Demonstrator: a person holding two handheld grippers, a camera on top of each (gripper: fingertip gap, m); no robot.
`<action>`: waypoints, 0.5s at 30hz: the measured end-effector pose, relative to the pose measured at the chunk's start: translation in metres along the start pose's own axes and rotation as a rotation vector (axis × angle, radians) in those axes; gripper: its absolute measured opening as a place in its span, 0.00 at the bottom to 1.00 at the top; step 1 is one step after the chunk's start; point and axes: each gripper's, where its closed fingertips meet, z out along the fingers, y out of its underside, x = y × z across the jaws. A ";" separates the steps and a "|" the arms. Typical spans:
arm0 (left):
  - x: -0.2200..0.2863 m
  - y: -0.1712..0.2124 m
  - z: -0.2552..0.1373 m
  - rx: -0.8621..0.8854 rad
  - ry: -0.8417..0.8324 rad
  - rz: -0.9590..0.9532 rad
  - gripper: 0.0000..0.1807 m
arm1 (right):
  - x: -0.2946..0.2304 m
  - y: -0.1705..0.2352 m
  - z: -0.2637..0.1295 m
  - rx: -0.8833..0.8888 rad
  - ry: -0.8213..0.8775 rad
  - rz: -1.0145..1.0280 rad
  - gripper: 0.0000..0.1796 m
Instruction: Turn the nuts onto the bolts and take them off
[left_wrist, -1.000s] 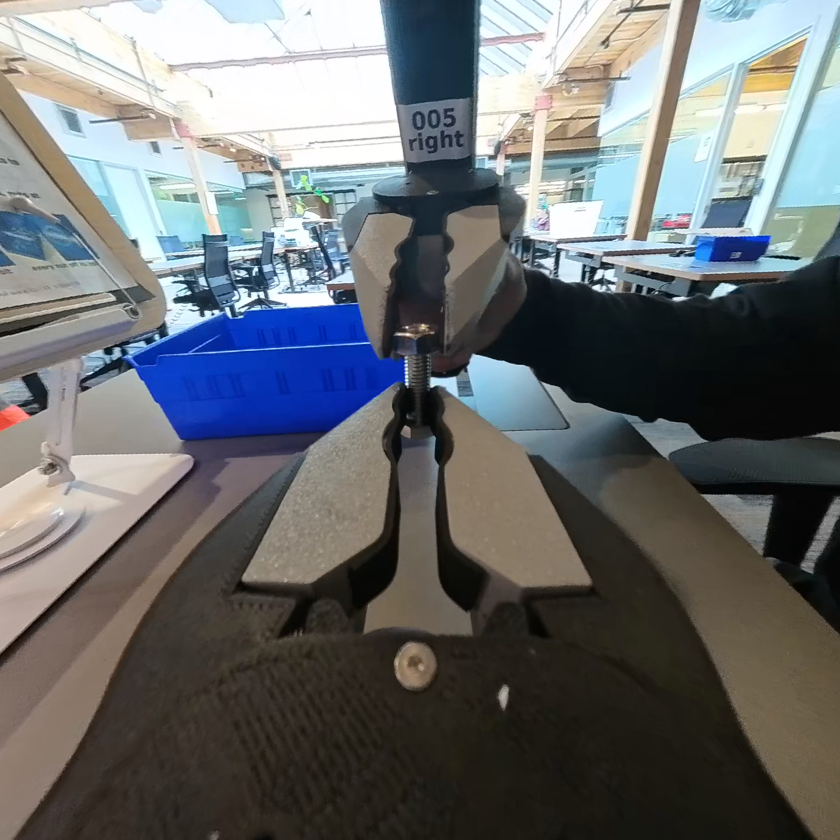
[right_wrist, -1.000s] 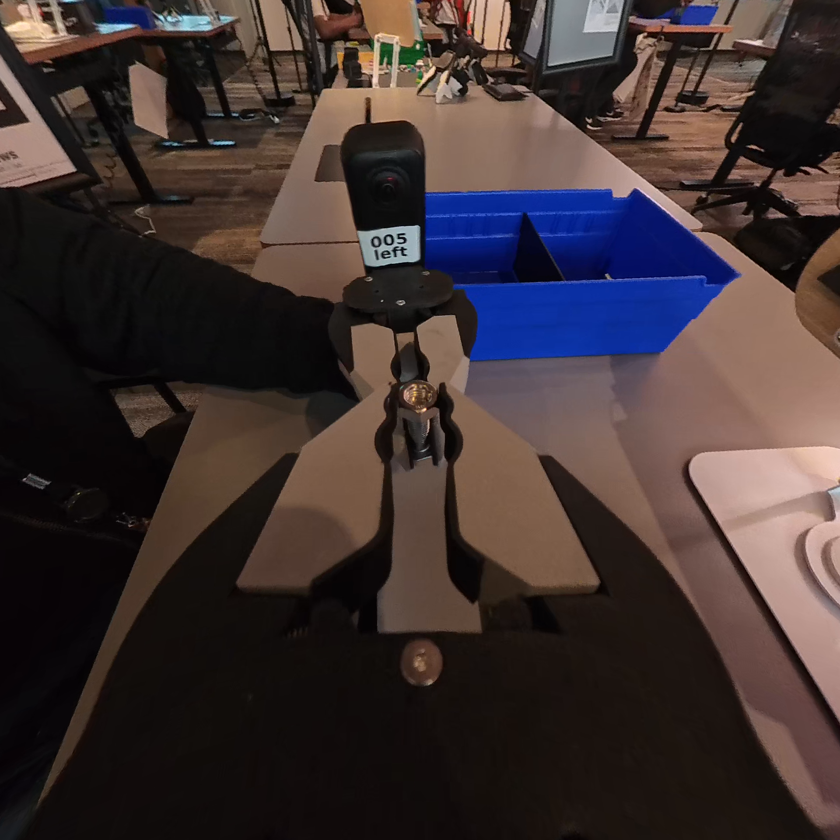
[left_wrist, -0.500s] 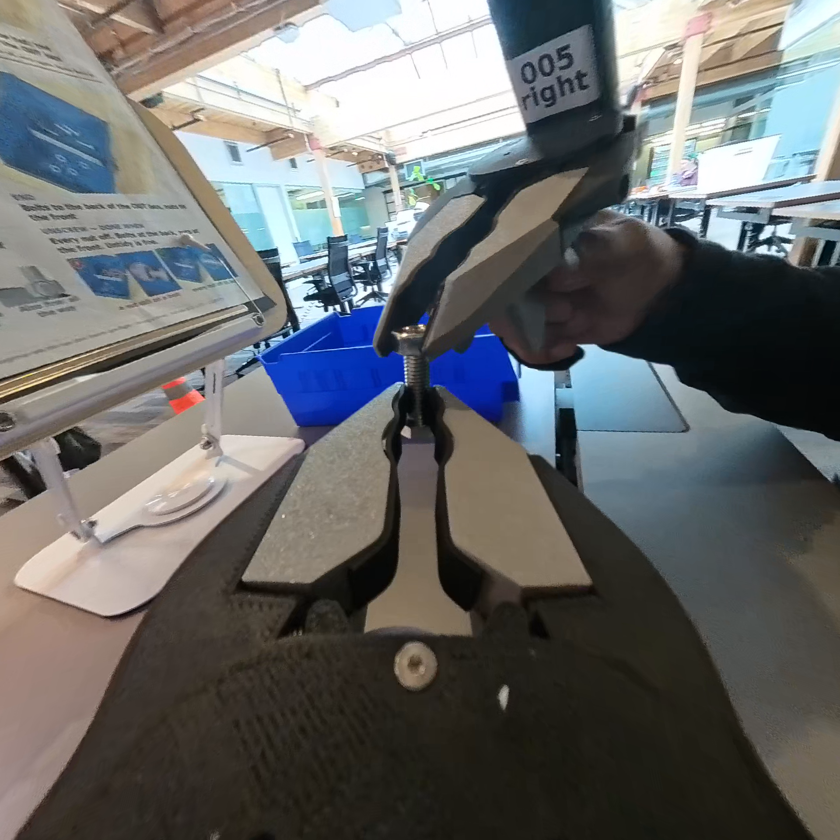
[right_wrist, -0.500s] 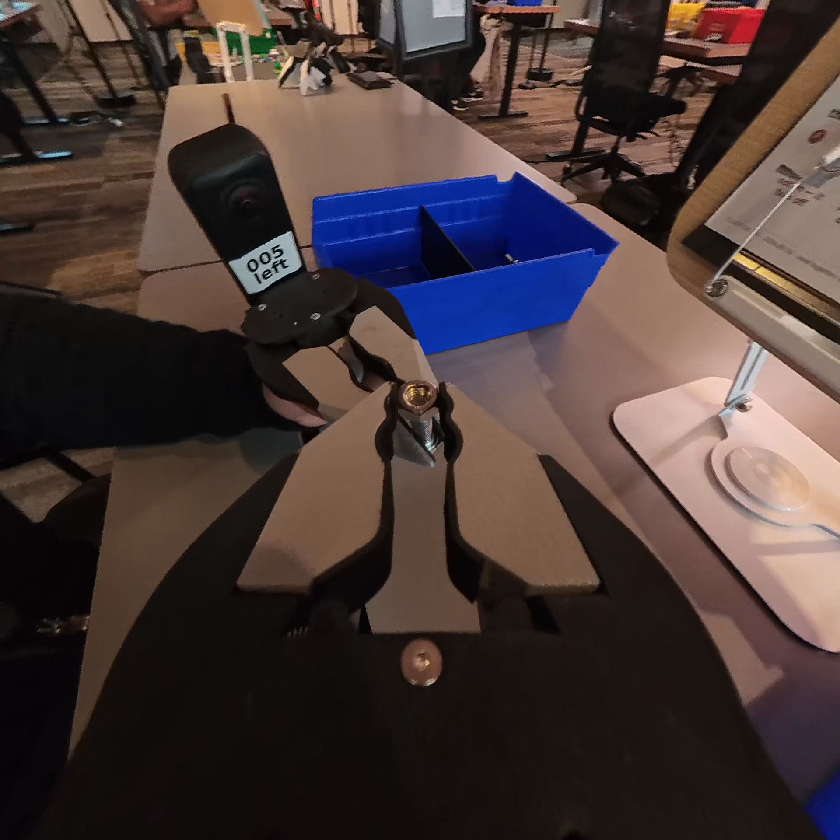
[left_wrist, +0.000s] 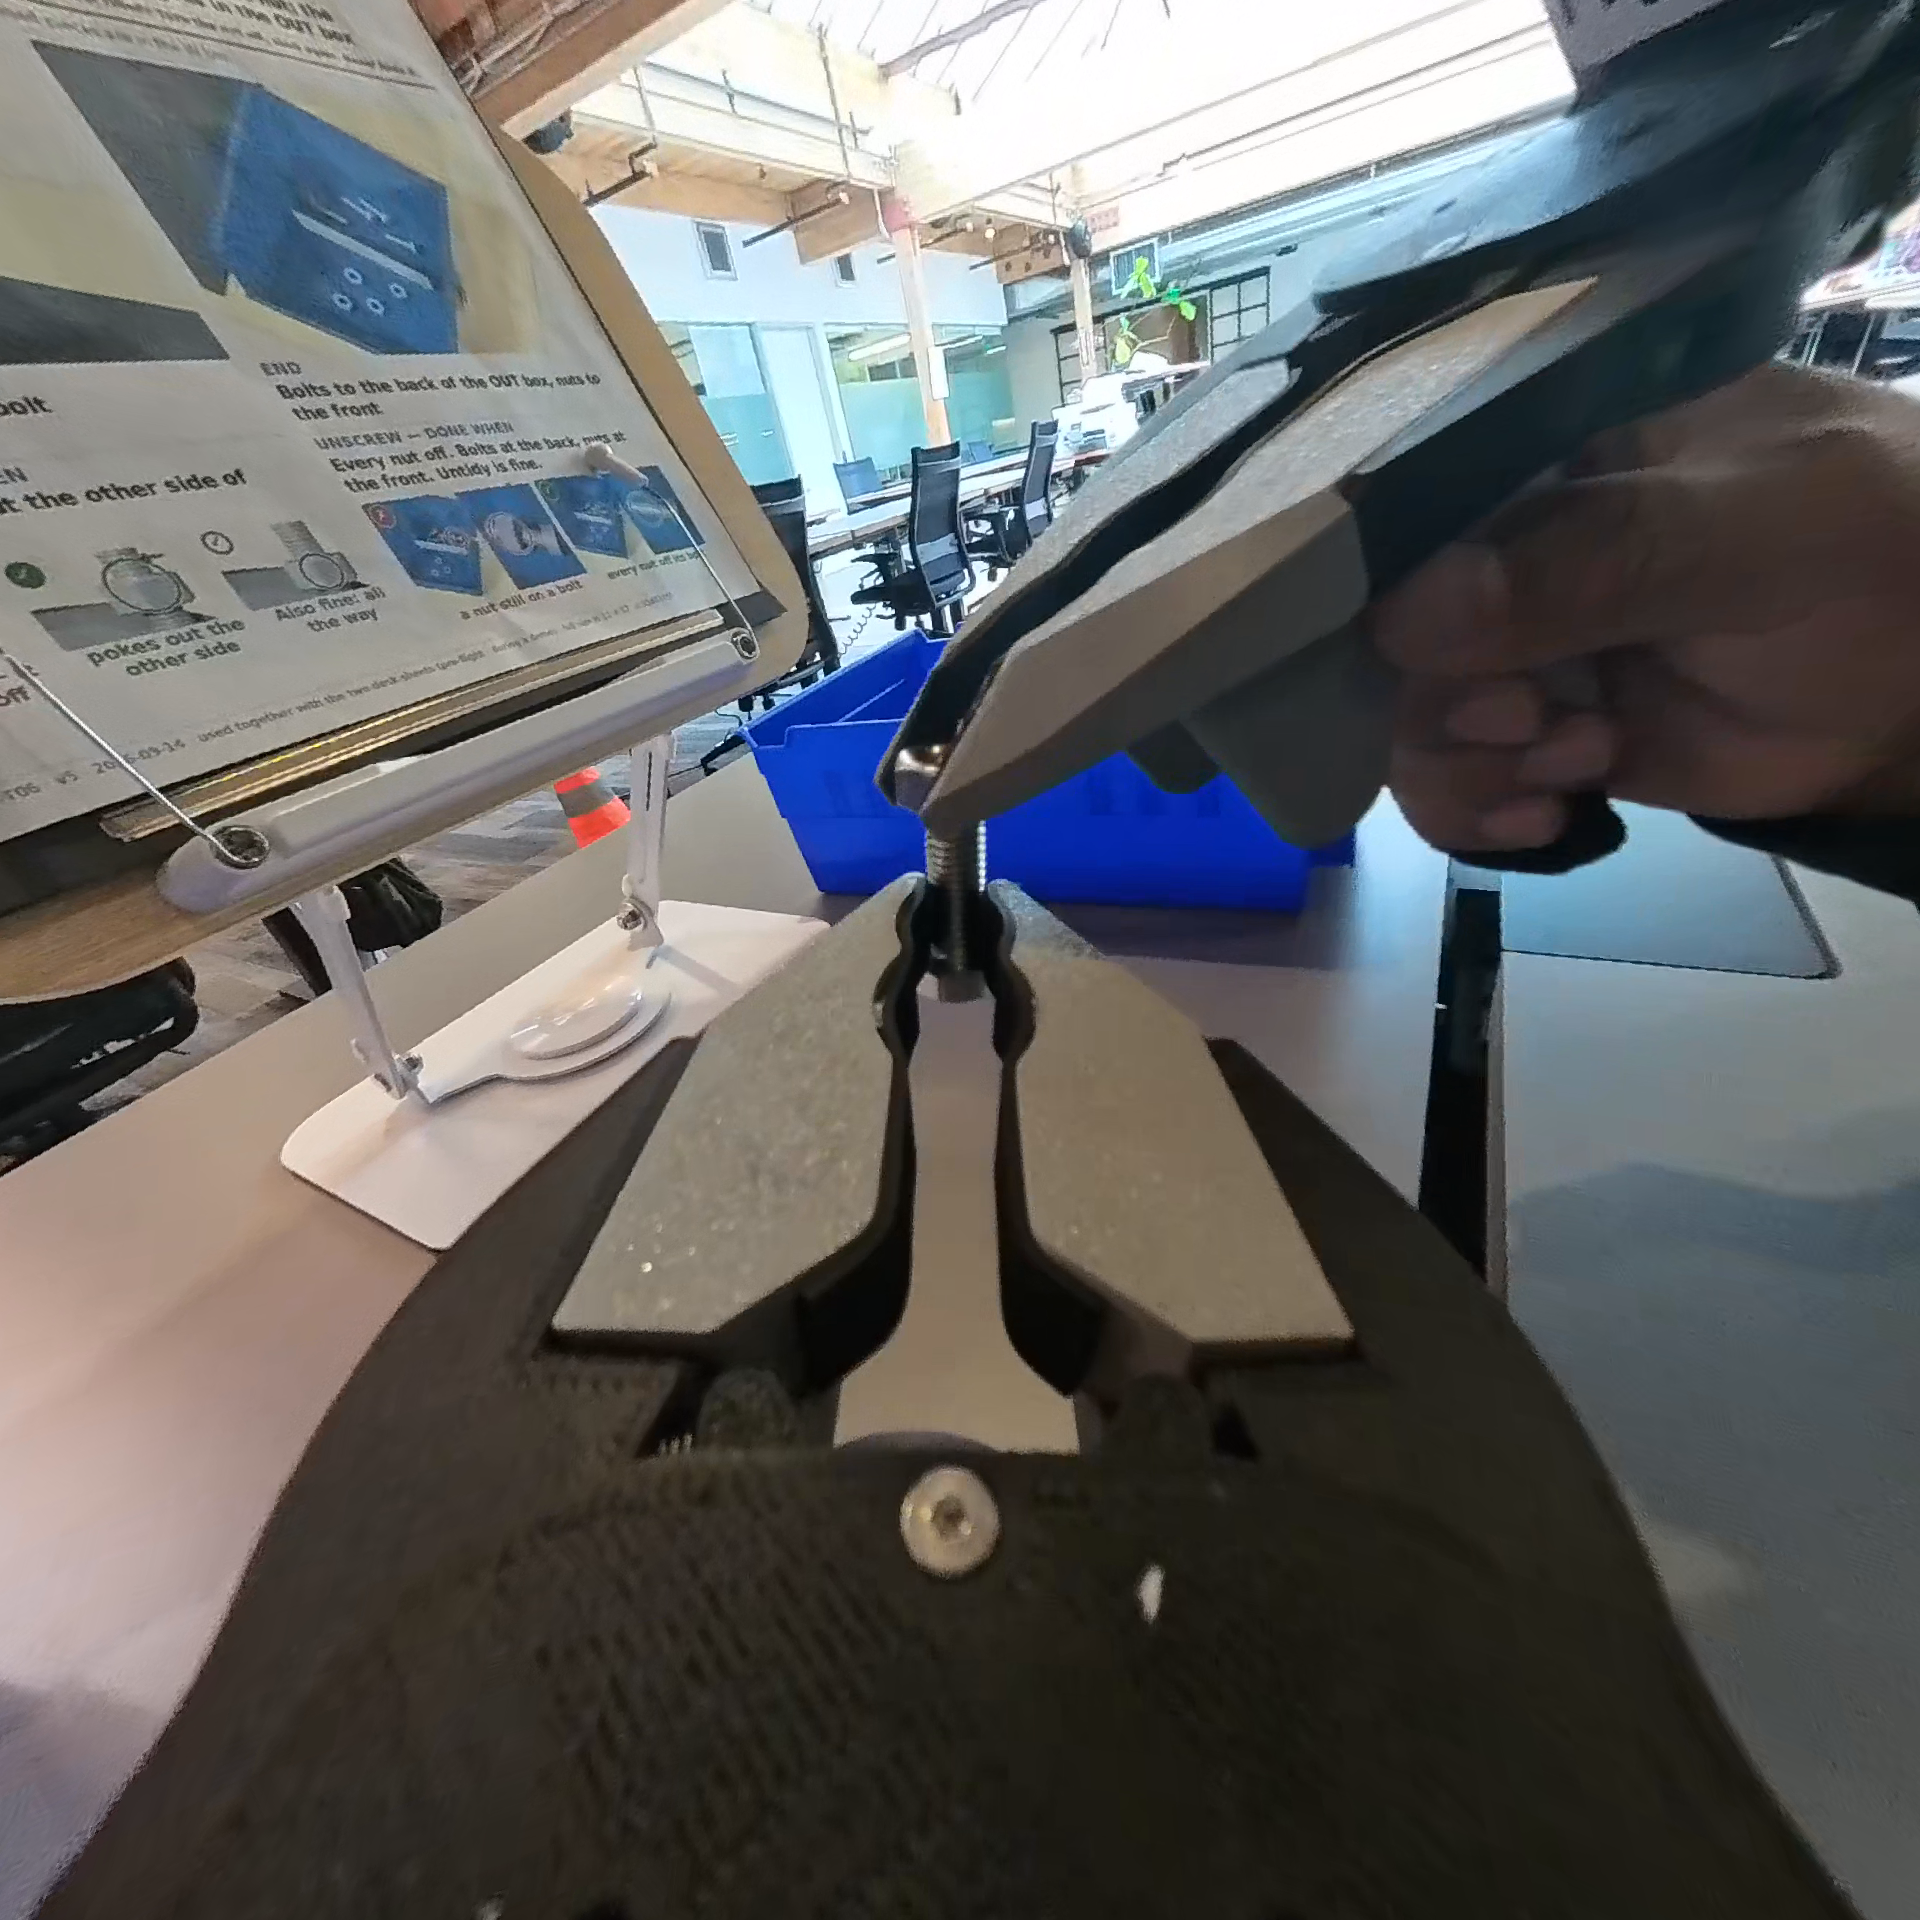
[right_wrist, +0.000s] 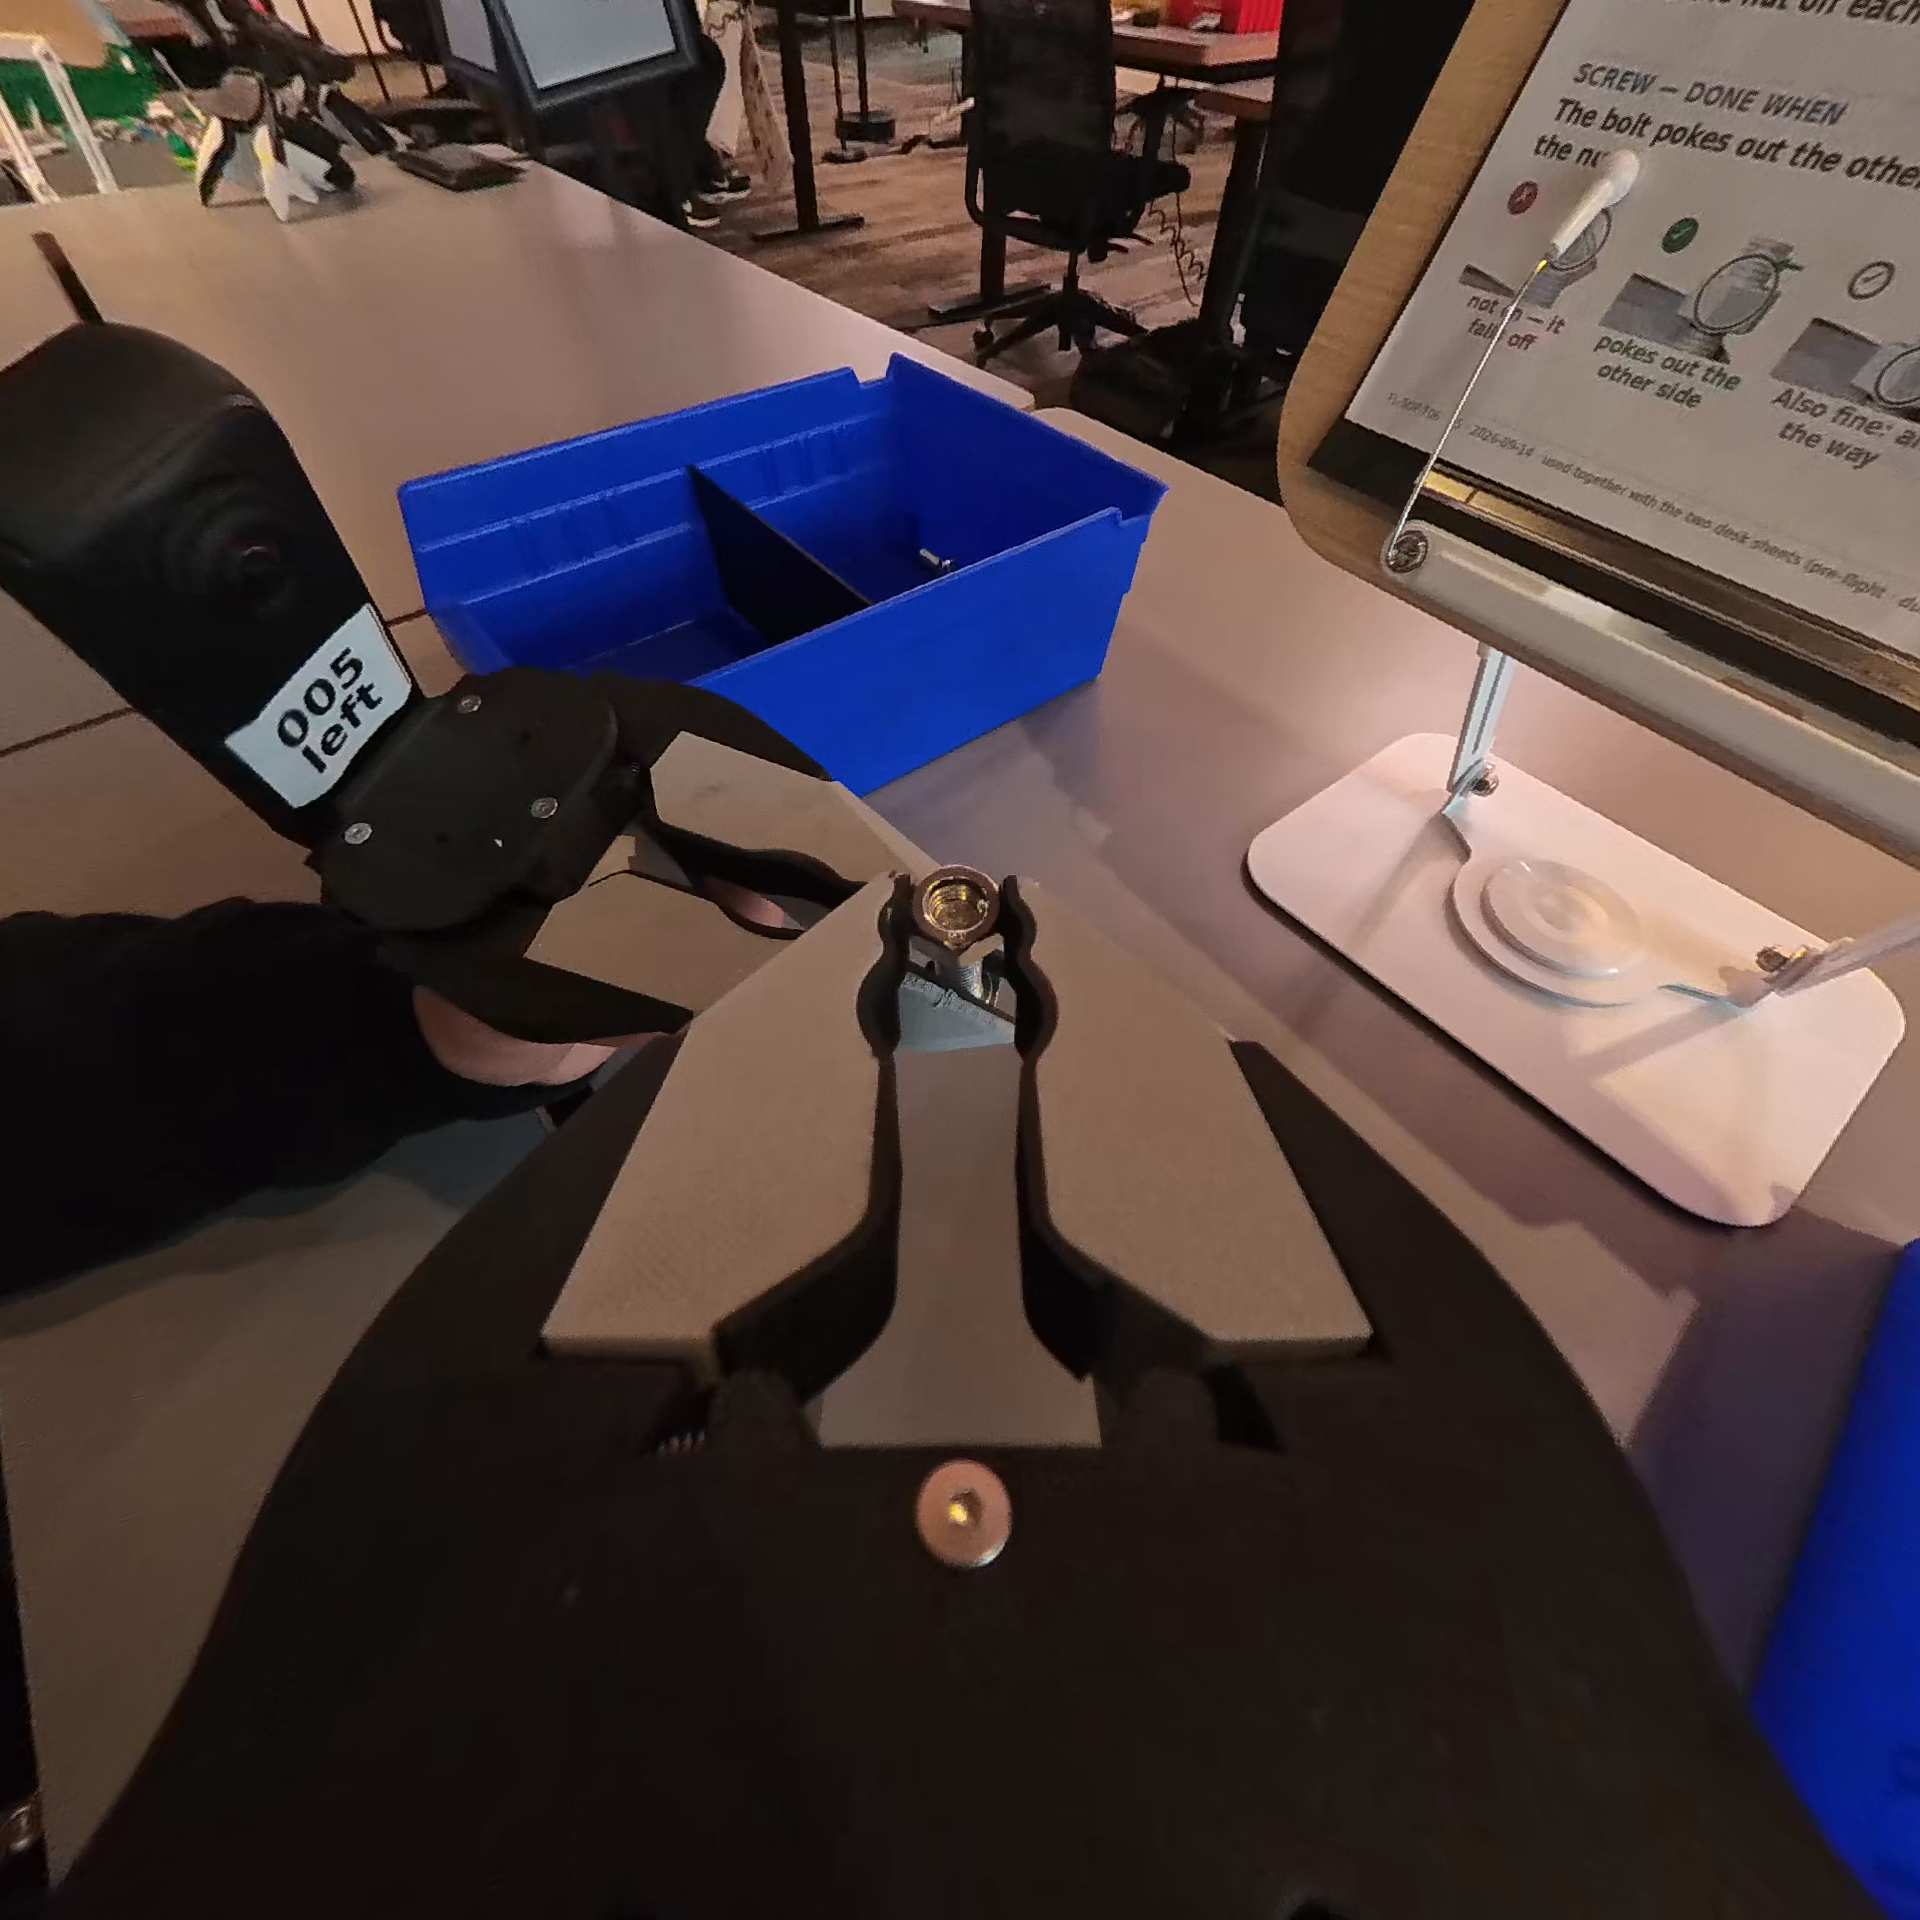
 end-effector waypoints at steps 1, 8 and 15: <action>0.000 0.000 0.000 0.002 0.006 -0.005 0.04 | 0.000 0.000 0.000 0.004 -0.005 0.001 0.08; 0.014 -0.003 0.000 0.038 0.126 -0.080 0.04 | -0.004 -0.006 -0.010 0.064 -0.060 -0.099 0.14; 0.030 -0.012 -0.003 0.094 0.260 -0.155 0.03 | -0.017 -0.016 -0.042 0.195 -0.311 -0.206 0.13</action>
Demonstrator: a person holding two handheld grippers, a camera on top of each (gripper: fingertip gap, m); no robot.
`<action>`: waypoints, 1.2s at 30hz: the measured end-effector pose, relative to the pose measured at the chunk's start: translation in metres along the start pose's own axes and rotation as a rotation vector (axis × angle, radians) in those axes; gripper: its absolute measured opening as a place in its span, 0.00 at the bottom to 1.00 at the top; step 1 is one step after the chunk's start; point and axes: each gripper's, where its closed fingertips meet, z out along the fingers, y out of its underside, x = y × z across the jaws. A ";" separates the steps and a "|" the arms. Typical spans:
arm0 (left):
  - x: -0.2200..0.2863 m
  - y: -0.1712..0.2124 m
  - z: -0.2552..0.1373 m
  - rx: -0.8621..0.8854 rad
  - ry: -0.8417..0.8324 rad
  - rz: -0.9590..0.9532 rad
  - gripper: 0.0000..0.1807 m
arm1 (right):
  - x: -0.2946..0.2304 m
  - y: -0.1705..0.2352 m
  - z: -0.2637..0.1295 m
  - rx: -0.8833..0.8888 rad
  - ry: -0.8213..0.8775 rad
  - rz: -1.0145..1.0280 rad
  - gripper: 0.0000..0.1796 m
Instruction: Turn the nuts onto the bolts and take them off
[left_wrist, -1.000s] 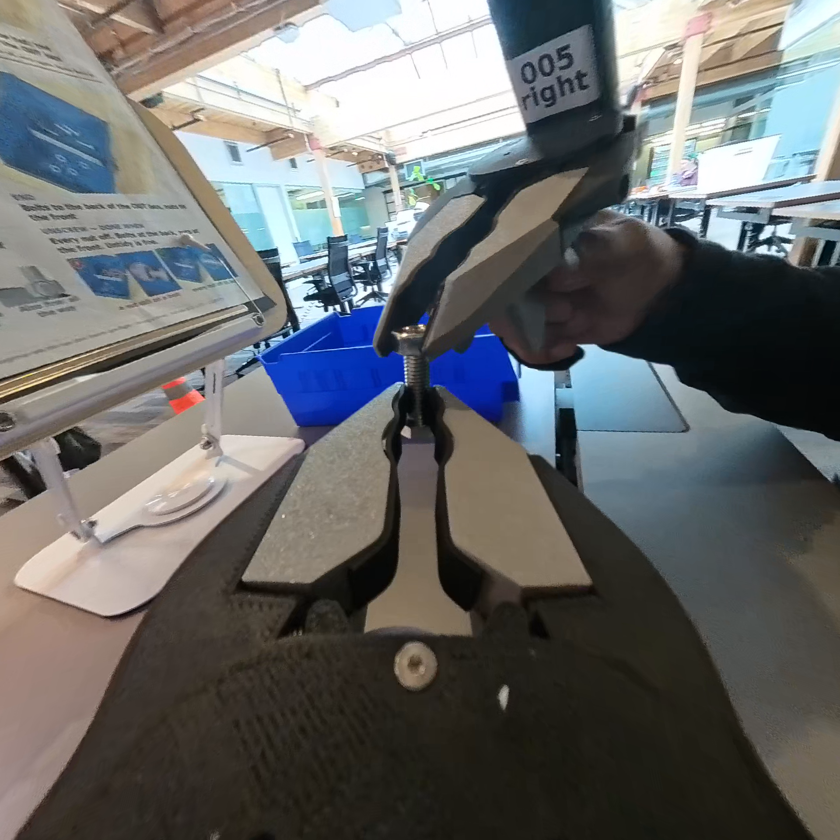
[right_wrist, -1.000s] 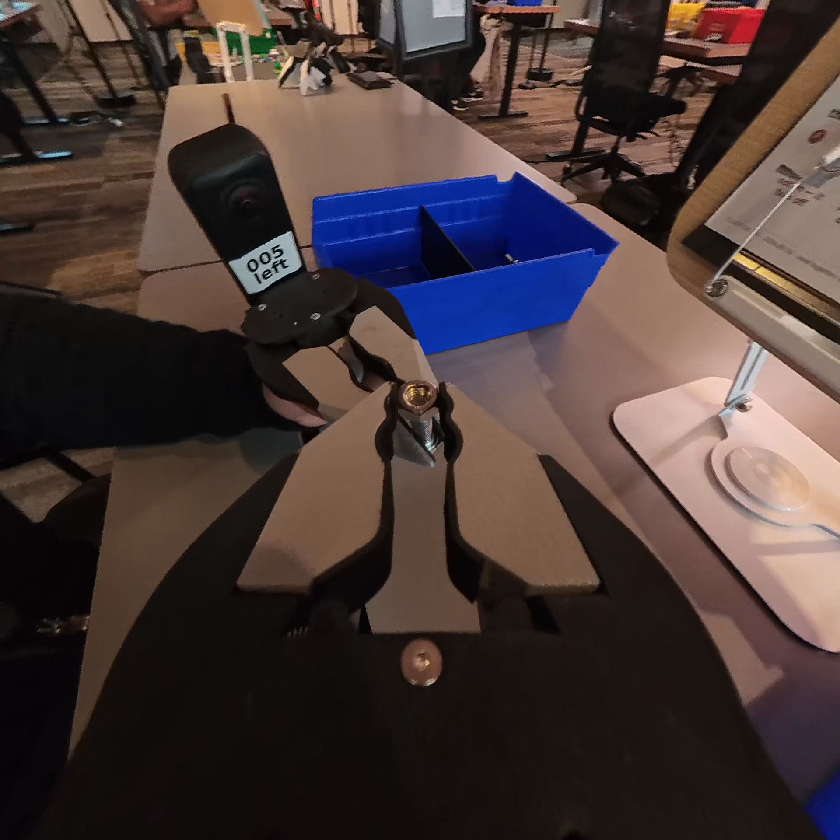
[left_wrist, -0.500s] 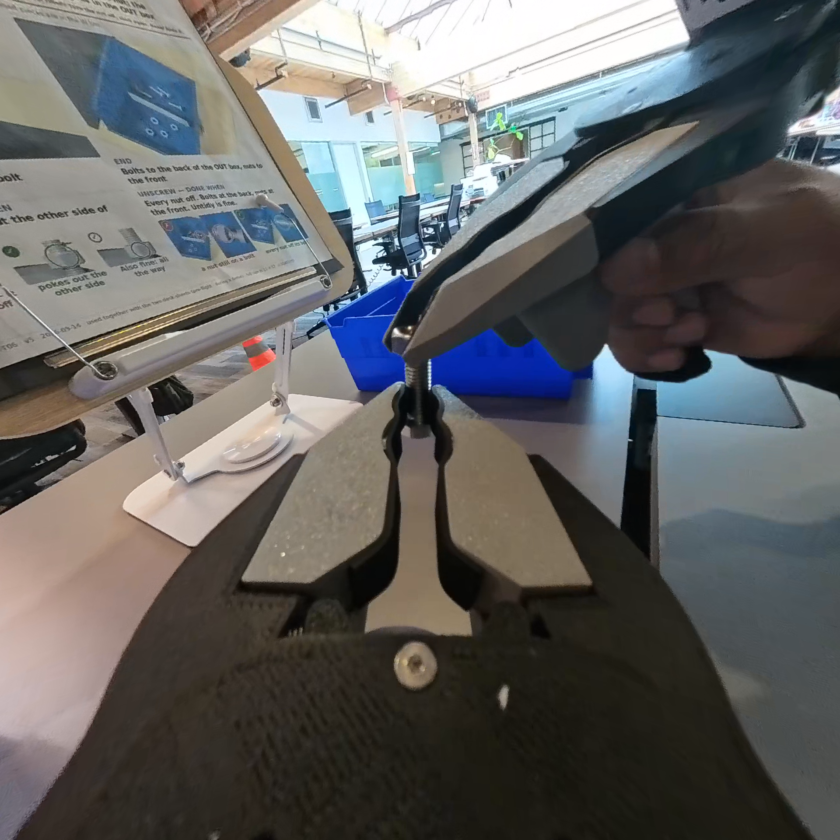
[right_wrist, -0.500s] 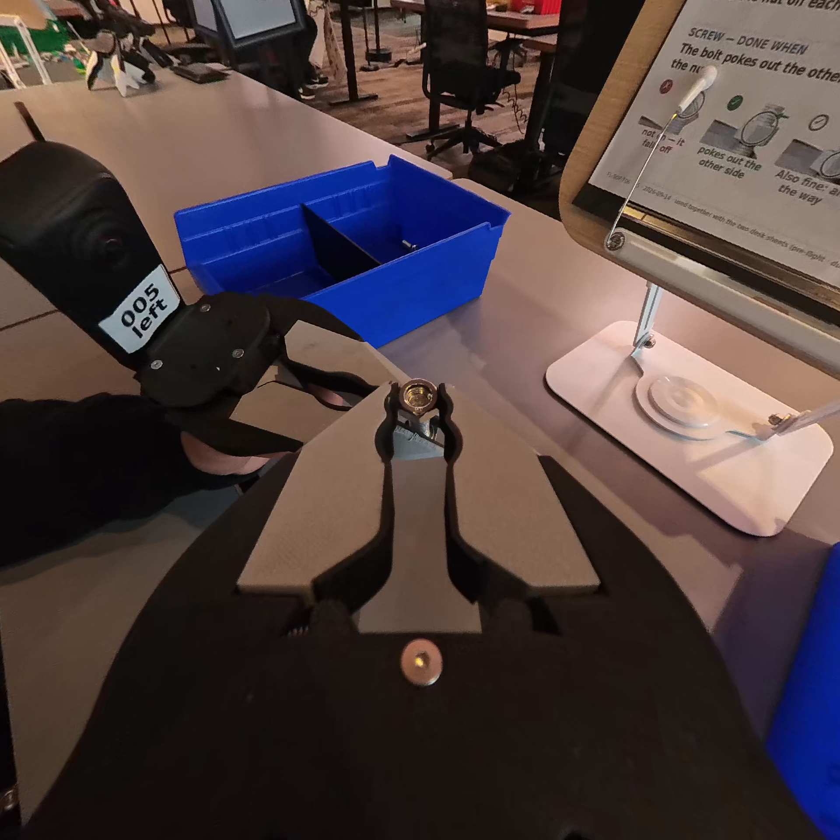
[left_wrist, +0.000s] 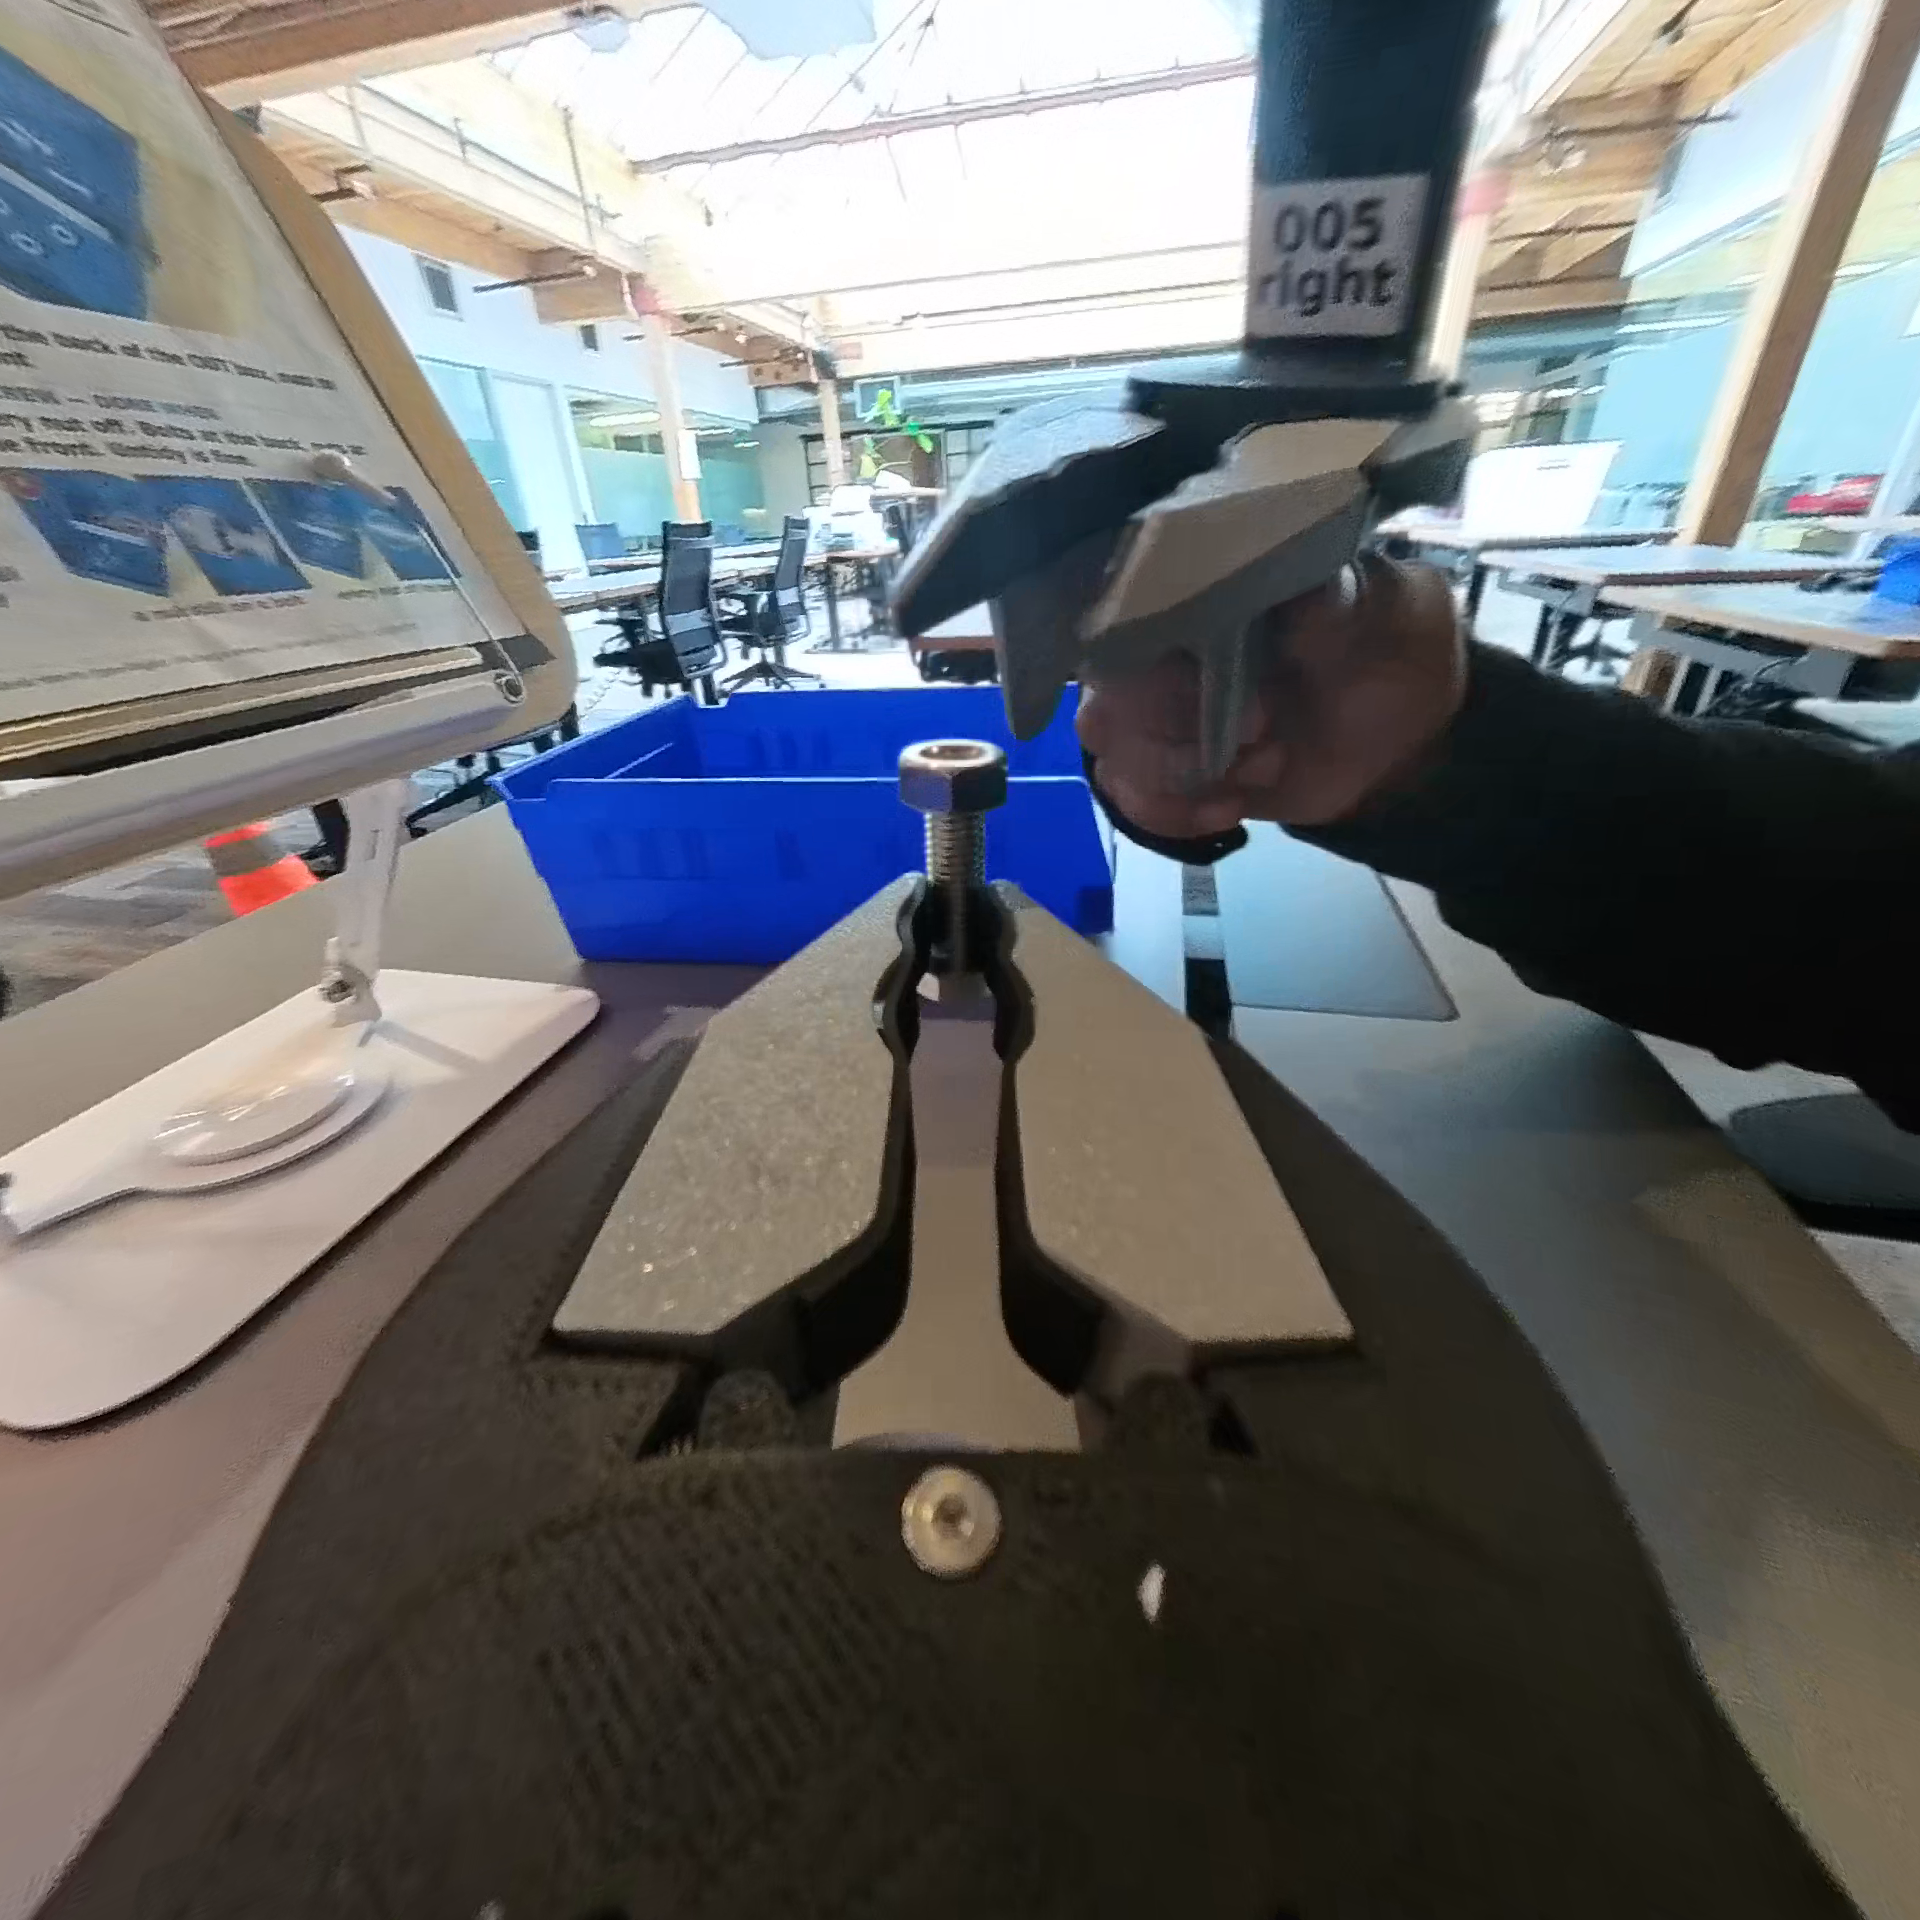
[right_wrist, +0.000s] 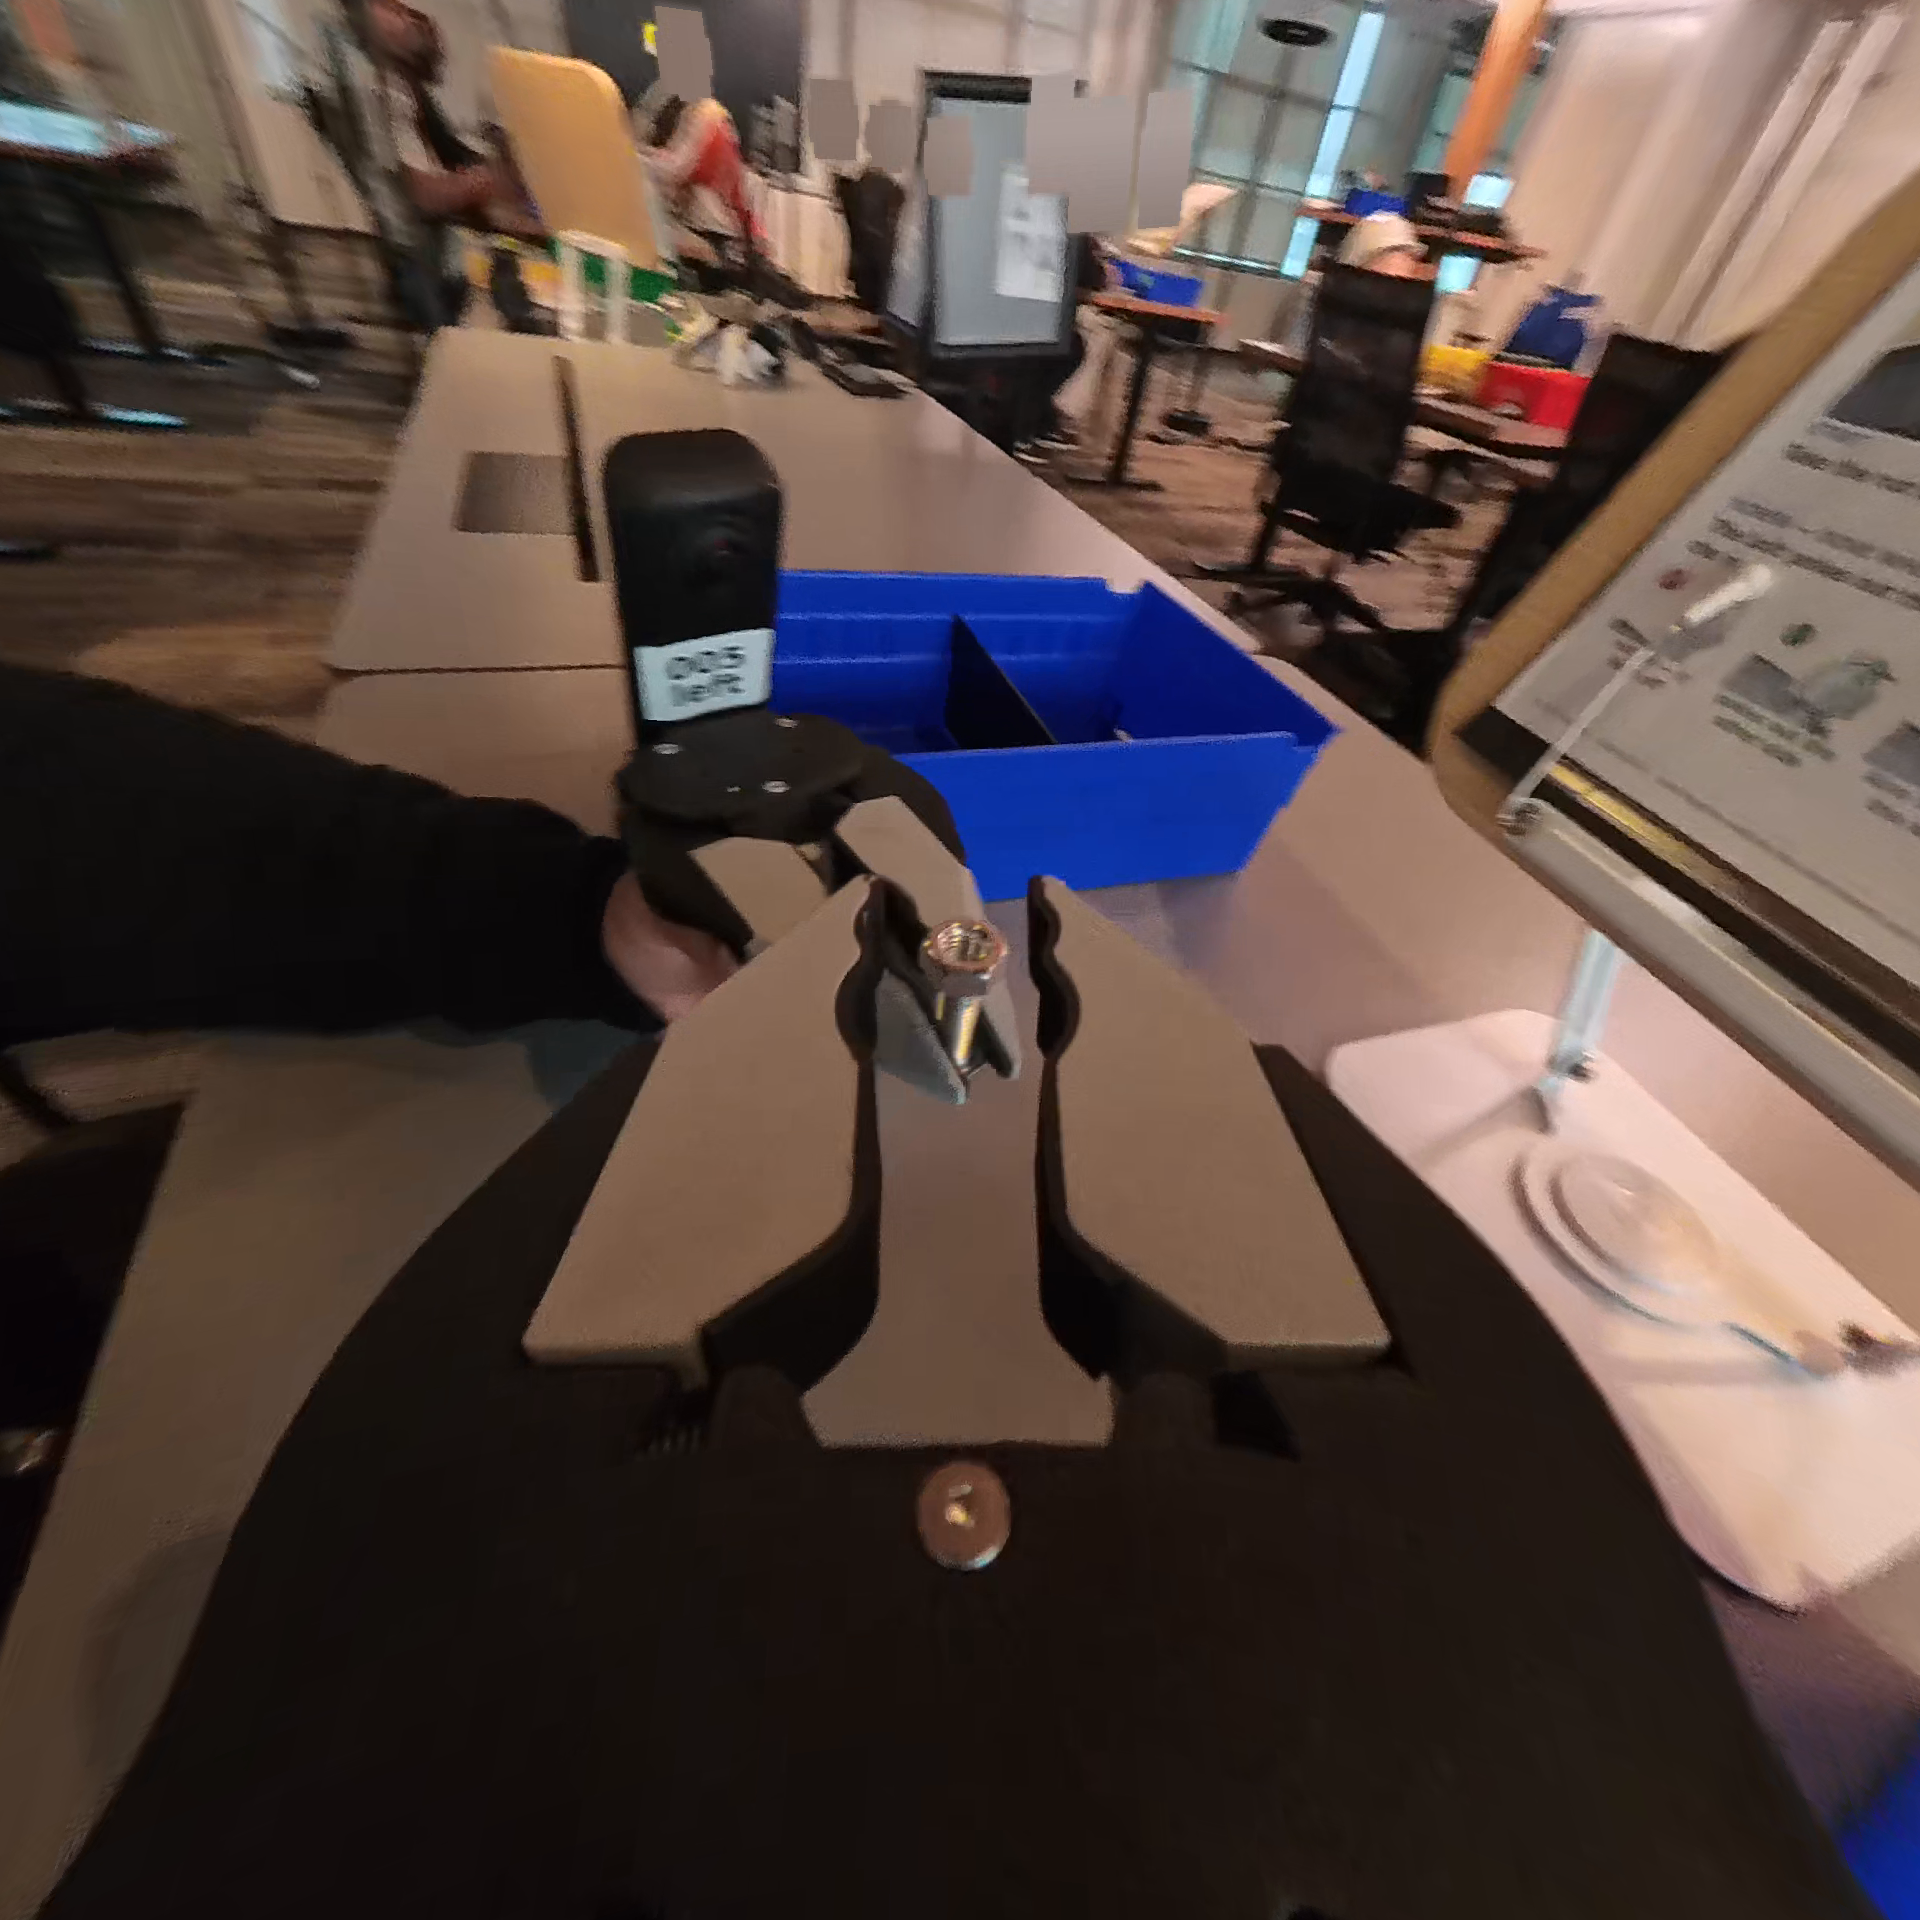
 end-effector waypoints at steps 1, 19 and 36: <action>0.002 -0.001 0.000 0.009 0.019 -0.012 0.04 | -0.004 0.000 -0.003 0.004 -0.057 0.017 0.13; 0.043 -0.004 -0.001 0.032 0.278 -0.038 0.04 | -0.035 0.015 -0.002 -0.068 -0.345 -0.046 0.12; 0.008 -0.006 0.003 0.006 -0.019 0.074 0.04 | -0.006 0.013 0.011 -0.036 -0.089 0.059 0.08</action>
